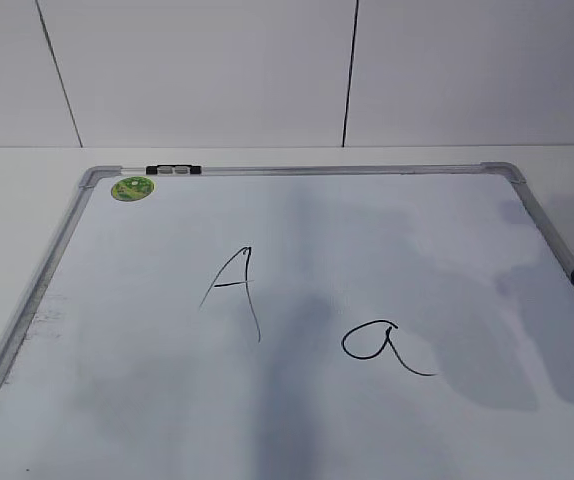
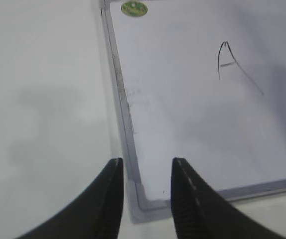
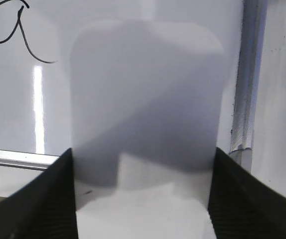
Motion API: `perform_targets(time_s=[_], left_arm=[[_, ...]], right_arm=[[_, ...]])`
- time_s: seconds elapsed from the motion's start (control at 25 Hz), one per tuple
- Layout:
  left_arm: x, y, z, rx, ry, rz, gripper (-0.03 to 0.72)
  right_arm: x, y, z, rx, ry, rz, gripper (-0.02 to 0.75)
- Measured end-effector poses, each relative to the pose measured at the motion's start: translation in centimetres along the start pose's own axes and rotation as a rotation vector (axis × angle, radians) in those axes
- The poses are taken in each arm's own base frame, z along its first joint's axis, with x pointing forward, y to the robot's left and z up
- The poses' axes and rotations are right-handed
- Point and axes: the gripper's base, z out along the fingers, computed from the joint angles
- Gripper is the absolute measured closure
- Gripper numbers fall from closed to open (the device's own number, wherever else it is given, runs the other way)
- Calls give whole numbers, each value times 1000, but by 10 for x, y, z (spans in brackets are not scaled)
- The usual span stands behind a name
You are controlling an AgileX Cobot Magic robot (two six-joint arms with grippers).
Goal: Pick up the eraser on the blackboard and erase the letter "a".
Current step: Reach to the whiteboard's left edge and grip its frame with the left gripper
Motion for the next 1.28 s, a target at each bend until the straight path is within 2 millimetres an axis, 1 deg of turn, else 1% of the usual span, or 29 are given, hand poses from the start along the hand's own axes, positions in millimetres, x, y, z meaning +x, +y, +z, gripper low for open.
perform_targets(time_s=[0.2,0.36,0.56,0.72,0.84,0.96,1.08,1.28], left_arm=[[-28,1,12,25,-125,-59,443],[-47,7,34,21,-120,-116,443],[-60,18,70,-6,-17,-169,443],[-60,25,100,-24,112,-205,430],[-59,30,118,-32,195,-227,399],[-65,33,133,-37,252,-239,376],[-74,36,147,-29,302,-232,369],[-88,39,173,11,443,-205,368]], right_arm=[[-1,1,0,-13,-9,7,183],[-1,1,0,-14,-9,8,183],[-1,1,0,-16,-9,8,183],[-1,1,0,-16,-9,8,183],[-1,1,0,-16,-9,8,183],[-1,1,0,-16,-9,8,183],[-1,1,0,-16,-9,6,183],[-1,1,0,-16,-9,6,183]])
